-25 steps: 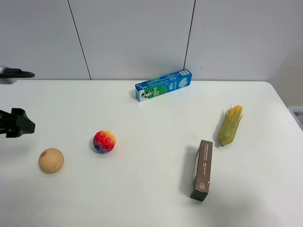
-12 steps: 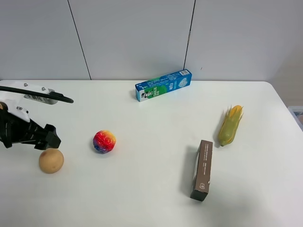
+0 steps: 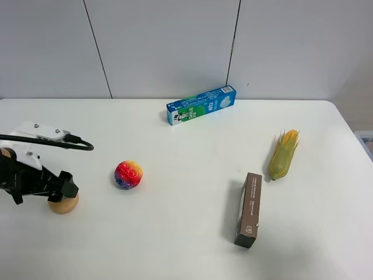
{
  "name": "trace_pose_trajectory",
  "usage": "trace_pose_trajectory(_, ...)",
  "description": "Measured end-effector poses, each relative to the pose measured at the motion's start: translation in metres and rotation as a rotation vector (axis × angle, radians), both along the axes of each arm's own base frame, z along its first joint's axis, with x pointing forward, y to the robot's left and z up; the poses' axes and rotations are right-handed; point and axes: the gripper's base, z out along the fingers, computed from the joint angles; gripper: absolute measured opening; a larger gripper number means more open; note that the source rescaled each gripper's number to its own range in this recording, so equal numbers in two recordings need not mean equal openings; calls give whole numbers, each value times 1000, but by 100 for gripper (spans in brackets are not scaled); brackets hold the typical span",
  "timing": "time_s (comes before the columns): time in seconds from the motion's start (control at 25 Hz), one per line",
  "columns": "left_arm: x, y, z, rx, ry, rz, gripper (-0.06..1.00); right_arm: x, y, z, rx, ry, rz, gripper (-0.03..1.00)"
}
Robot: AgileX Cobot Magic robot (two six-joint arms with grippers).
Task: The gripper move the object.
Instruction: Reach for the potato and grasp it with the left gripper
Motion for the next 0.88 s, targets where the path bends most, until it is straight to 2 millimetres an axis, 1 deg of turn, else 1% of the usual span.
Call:
trace_pose_trajectory(0.12, 2, 0, -8, 6, 22, -1, 100, 0, 0, 0, 0, 0, 0, 100)
trace_pose_trajectory(0.32, 8, 0, -28, 15, 93, 9, 100, 0, 0, 0, 0, 0, 0, 100)
trace_pose_trajectory(0.48, 14, 5, -40, 18, 104, 39, 100, 0, 0, 0, 0, 0, 0, 100)
trace_pose_trajectory(0.72, 21, 13, -52, 24, 107, 81, 100, 0, 0, 0, 0, 0, 0, 100)
trace_pose_trajectory(0.88, 22, 14, -60, 27, 125, 84, 100, 0, 0, 0, 0, 0, 0, 100)
